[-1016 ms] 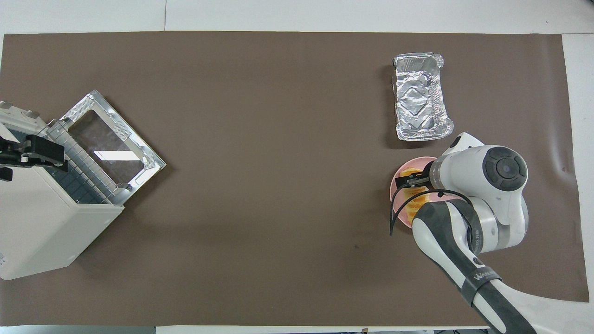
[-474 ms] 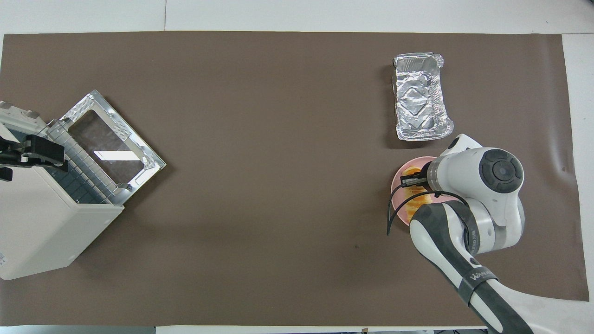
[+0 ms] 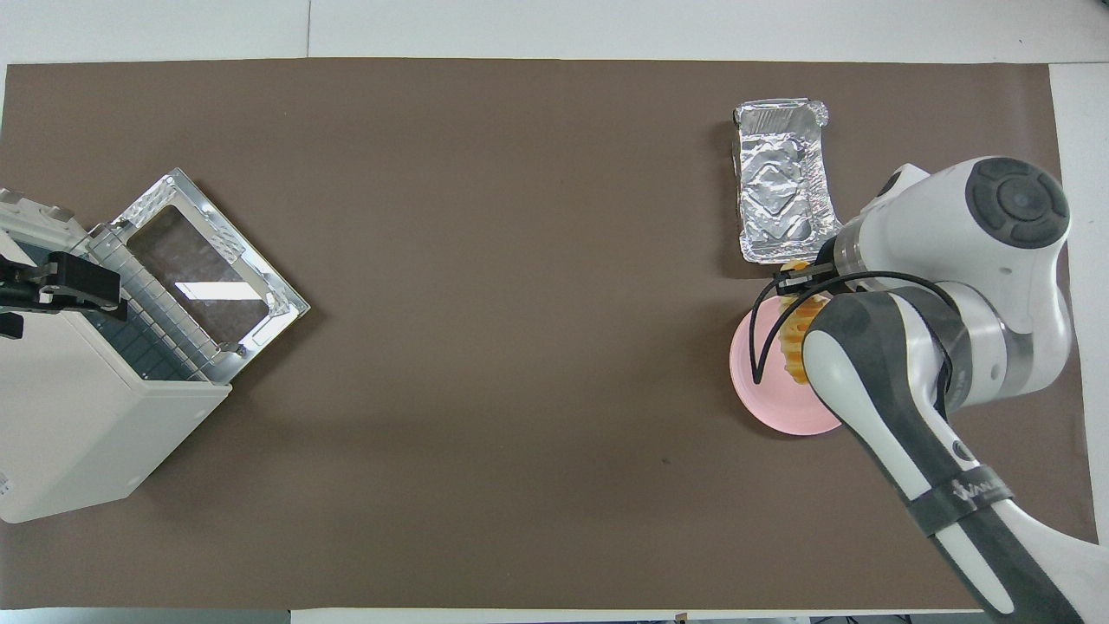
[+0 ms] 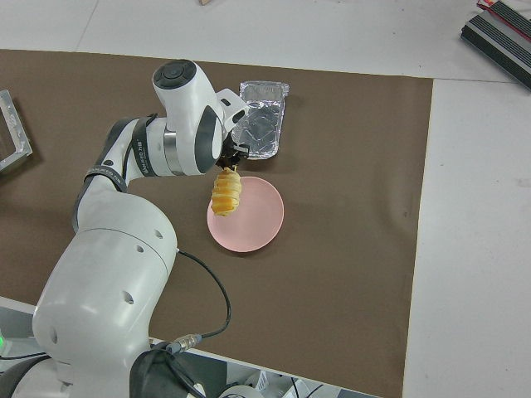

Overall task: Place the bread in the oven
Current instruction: 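Lift the bread and carry it over the foil tray with the right gripper, then lower the bread into the foil tray and open the right gripper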

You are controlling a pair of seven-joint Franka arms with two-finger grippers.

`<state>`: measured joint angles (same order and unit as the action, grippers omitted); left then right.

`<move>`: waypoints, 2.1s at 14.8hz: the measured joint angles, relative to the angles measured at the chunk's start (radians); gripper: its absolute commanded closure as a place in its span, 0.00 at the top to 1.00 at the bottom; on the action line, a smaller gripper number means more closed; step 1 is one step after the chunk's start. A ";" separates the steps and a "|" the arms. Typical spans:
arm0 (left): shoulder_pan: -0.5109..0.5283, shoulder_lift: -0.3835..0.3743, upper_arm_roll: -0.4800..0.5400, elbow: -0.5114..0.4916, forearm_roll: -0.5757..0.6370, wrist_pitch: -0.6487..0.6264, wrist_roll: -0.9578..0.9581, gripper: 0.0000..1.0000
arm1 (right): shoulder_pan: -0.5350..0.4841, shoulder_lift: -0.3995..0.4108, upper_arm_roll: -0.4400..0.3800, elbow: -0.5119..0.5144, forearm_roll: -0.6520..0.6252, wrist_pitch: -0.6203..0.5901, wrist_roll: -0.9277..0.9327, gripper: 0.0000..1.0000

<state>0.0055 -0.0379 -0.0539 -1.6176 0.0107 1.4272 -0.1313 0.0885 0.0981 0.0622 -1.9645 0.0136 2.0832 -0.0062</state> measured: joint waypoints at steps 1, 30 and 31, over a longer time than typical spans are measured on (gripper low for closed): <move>0.000 0.000 0.000 0.000 0.000 0.000 0.000 1.00 | -0.009 0.019 -0.002 0.048 0.000 -0.006 -0.006 0.00; 0.000 0.000 0.000 0.000 0.000 0.000 0.000 1.00 | -0.137 0.561 -0.008 0.693 0.007 -0.117 -0.097 0.94; 0.000 0.000 0.000 0.000 0.000 0.000 0.000 1.00 | -0.138 0.561 -0.008 0.693 0.007 -0.115 -0.103 0.93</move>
<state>0.0055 -0.0379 -0.0539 -1.6176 0.0107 1.4270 -0.1313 -0.0492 0.6593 0.0542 -1.2718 0.0210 1.9684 -0.1097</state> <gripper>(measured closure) 0.000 0.057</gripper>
